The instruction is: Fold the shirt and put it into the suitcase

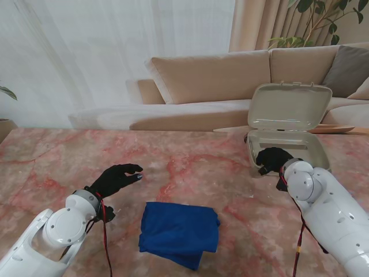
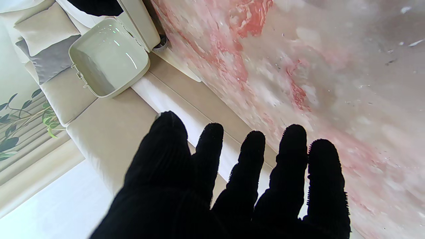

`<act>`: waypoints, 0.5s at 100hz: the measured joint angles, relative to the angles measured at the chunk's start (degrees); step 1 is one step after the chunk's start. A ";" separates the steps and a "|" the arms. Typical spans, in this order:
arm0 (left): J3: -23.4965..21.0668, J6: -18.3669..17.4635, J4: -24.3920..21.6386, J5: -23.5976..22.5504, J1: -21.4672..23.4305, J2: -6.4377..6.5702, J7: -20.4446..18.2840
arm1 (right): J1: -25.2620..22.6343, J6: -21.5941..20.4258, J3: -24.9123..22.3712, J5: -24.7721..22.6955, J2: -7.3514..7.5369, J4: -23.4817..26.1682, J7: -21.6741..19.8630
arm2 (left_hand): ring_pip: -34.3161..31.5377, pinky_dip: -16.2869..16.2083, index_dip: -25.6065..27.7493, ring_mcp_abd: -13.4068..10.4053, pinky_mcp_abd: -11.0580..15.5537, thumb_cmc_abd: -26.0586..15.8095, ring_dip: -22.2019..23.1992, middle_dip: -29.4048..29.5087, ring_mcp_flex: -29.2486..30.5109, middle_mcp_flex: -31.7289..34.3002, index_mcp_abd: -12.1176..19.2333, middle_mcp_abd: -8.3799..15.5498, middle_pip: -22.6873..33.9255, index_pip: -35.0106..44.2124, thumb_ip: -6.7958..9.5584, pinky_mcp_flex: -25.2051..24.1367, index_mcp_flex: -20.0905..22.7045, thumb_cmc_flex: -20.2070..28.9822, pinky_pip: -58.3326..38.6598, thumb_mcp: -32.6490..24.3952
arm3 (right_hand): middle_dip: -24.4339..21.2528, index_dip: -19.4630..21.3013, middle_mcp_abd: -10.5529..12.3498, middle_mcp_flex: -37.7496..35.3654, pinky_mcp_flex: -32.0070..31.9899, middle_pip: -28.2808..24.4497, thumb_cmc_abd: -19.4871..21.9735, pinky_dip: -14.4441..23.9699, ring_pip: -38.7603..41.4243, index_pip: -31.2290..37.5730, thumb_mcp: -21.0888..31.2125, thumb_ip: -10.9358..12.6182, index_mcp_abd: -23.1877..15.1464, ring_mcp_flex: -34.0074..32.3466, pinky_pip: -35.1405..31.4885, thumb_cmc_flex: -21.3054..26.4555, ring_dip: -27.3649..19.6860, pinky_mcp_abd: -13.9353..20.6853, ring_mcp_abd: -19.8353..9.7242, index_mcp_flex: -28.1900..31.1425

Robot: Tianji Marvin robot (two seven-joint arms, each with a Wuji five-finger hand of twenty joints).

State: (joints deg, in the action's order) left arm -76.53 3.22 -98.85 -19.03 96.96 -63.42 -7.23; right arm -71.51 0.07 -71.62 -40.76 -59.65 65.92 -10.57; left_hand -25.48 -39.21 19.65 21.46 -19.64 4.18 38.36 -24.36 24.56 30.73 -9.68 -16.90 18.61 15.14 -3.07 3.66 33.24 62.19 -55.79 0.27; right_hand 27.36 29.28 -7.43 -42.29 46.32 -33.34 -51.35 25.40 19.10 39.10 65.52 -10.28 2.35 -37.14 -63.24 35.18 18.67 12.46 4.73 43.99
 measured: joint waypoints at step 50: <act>-0.33 0.71 -0.44 0.15 0.60 0.23 -1.12 | -1.62 -1.77 0.77 3.36 -0.04 2.30 0.46 | 0.01 0.00 0.00 0.00 -0.46 0.00 -0.01 0.00 0.00 0.00 0.00 0.26 -0.01 0.00 0.00 0.00 0.00 0.00 0.01 0.00 | 4.16 -10.29 3.44 -13.19 6.02 2.99 1.36 10.92 2.69 13.55 -5.37 -1.37 -4.18 -7.87 4.72 3.12 3.67 -0.08 -2.26 1.96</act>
State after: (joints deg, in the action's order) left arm -76.86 3.93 -99.28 -18.87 97.56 -63.19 -8.36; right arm -73.13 -1.70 -70.85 -37.40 -59.69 68.22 -10.11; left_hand -25.47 -39.21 19.65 21.46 -20.10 4.18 38.35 -24.35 24.56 30.73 -9.68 -16.65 18.60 15.14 -3.07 3.66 33.24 62.19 -55.78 0.27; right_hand 31.53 18.99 -3.99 -55.48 52.34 -30.35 -49.99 36.32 21.79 52.65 60.15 -11.65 -1.84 -45.01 -58.52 38.30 22.34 12.38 2.47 45.95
